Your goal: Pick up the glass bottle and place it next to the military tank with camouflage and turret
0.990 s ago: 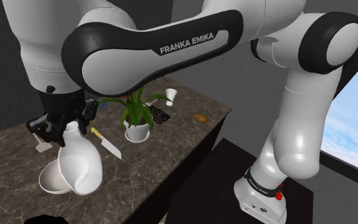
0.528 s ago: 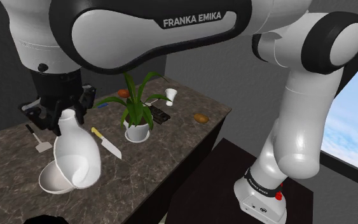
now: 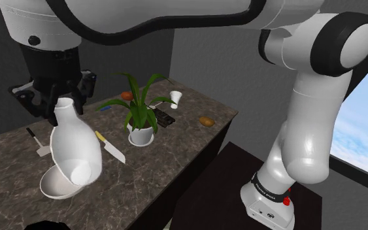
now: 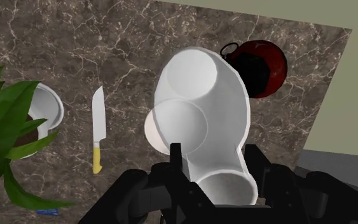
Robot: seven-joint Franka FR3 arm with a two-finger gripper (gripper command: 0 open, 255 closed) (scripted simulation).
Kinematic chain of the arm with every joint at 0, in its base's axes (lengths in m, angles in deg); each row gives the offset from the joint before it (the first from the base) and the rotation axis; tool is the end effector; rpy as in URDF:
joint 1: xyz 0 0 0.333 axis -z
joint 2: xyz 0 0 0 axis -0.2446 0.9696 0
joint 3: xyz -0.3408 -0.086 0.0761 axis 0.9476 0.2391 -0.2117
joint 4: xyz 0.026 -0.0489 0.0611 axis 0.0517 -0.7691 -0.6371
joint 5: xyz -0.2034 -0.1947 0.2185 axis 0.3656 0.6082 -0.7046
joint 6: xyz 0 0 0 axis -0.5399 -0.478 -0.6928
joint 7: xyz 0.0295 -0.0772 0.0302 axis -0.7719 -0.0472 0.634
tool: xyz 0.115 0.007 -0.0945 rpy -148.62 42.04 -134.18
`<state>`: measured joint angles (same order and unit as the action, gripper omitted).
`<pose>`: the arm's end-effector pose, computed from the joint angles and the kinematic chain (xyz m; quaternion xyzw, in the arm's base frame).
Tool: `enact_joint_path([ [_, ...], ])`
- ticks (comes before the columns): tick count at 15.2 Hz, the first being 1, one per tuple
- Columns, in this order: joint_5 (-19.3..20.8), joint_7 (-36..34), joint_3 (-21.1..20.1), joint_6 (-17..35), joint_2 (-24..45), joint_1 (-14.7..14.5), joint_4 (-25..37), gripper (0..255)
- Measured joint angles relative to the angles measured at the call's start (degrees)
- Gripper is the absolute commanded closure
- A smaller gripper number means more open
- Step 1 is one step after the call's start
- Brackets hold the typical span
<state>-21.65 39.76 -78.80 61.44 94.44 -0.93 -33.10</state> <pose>0.4436 0.4396 0.5626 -0.9948 -0.0665 -0.0769 0.0014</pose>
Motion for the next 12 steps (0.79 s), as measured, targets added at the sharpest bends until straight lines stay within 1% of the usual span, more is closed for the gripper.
enact_joint_path([
  [3, -2.6, 3.1, 0.3, 1.2, -3.7, 3.2, -3.8, 255],
  [6, -6.0, 7.6, 1.3, 3.8, -8.4, 7.2, -9.5, 255],
  [10, -10.9, 14.9, 3.7, 5.9, -15.0, 11.7, -16.2, 255],
  [12, -12.5, 18.2, 5.1, 5.9, -17.0, 13.3, -17.7, 255],
])
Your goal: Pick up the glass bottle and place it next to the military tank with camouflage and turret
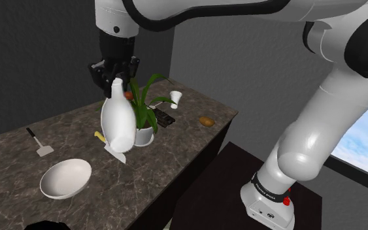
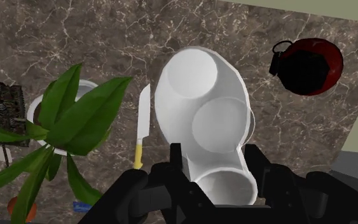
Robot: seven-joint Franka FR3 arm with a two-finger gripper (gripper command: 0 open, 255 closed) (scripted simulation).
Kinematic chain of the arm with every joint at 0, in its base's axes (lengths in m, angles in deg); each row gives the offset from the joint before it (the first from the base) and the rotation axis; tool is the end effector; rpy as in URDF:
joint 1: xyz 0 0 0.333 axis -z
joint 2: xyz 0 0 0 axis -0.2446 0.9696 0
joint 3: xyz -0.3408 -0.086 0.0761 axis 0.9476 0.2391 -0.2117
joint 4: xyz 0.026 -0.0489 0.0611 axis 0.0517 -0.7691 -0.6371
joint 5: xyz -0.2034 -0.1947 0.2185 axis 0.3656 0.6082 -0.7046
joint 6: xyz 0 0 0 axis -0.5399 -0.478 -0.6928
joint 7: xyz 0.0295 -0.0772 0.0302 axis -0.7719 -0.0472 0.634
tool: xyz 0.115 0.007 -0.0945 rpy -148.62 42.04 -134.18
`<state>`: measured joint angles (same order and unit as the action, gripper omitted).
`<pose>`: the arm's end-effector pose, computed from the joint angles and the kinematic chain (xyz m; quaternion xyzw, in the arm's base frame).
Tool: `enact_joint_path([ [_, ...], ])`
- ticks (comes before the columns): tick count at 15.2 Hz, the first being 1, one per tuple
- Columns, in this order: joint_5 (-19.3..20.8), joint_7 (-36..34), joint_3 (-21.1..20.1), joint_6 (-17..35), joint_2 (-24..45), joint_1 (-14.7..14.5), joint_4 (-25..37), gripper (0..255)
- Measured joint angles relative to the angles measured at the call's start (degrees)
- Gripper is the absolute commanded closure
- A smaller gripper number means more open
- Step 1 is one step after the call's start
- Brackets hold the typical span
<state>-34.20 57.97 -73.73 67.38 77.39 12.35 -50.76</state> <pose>0.4504 0.3039 0.5748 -0.9949 -0.0659 -0.0768 0.0011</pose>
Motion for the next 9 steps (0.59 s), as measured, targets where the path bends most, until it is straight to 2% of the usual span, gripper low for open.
enact_joint_path([
  [9, -5.4, 15.3, 8.0, 2.5, -7.6, 6.0, -8.6, 255],
])
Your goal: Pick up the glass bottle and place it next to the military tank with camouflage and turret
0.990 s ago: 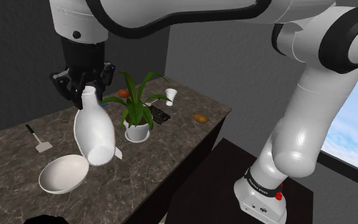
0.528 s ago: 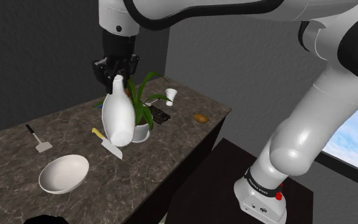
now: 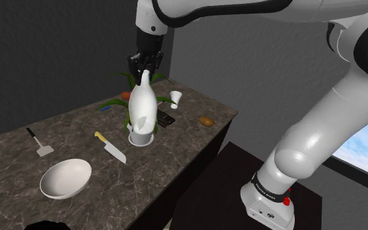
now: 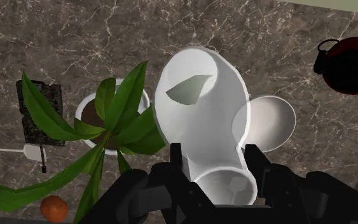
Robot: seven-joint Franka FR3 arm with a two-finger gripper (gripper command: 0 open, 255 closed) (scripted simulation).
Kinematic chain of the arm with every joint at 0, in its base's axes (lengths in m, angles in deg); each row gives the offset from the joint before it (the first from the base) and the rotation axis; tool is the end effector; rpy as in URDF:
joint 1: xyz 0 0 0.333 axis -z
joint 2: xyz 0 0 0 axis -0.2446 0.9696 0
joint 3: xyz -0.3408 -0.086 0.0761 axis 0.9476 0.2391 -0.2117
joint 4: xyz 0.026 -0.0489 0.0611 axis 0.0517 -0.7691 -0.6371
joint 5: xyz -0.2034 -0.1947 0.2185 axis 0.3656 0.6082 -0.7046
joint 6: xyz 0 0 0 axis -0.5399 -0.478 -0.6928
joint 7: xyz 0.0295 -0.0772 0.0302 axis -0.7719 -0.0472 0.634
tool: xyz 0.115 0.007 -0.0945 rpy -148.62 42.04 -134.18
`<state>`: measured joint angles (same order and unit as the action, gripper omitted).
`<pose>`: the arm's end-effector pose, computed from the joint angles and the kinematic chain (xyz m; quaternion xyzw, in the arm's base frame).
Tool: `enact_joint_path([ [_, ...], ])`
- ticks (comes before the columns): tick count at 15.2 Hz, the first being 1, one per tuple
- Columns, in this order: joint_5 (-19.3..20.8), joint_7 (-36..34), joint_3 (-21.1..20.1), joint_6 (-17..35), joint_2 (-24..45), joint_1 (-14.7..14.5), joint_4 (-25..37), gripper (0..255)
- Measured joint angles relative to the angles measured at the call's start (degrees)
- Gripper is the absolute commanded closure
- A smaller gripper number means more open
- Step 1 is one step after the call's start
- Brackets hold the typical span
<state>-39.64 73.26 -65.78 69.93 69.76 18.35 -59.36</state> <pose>0.4636 0.1922 0.5724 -0.9949 -0.0657 -0.0768 0.0013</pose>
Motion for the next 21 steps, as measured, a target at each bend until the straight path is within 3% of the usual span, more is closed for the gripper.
enact_joint_path([
  [11, -1.7, 15.9, 9.3, 0.8, -1.7, 6.0, -2.6, 255],
  [21, -1.7, 28.7, 16.5, -0.1, 3.8, 11.6, 3.3, 255],
])
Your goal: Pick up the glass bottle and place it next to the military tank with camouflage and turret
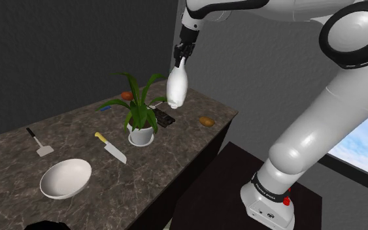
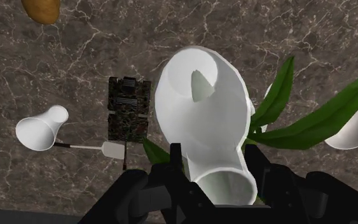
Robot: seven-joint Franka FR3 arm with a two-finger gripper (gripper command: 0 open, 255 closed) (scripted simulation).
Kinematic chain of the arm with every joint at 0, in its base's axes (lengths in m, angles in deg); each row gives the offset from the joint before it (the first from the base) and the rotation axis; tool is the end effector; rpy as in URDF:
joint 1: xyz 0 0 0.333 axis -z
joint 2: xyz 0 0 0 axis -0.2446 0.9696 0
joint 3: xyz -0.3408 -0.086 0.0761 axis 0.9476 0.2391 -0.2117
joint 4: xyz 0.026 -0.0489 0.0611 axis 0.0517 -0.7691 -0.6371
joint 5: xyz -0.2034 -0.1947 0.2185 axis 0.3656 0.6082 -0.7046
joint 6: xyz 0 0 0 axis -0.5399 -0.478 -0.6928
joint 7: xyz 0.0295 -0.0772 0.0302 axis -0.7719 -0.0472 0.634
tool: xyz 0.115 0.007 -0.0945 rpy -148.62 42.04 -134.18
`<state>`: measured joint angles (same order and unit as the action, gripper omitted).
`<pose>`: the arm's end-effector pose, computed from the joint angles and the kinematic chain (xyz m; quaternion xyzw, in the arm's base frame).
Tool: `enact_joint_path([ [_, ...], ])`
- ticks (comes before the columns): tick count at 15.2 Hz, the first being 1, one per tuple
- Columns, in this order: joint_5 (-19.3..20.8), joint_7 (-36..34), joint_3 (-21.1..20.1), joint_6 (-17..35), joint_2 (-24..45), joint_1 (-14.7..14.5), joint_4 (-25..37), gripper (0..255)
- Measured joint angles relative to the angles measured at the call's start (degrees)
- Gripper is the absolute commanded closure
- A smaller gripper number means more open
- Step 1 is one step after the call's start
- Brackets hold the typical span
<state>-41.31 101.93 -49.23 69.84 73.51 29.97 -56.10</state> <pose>0.5181 -0.0586 0.5721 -0.9949 -0.0658 -0.0767 0.0018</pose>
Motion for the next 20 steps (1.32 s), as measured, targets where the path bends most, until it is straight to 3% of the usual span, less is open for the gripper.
enact_joint_path([
  [6, -0.2, 4.3, 2.2, 1.4, 2.8, 1.9, 1.1, 255],
  [20, -0.2, 4.7, 2.1, 11.9, 4.4, 1.8, -7.7, 255],
])
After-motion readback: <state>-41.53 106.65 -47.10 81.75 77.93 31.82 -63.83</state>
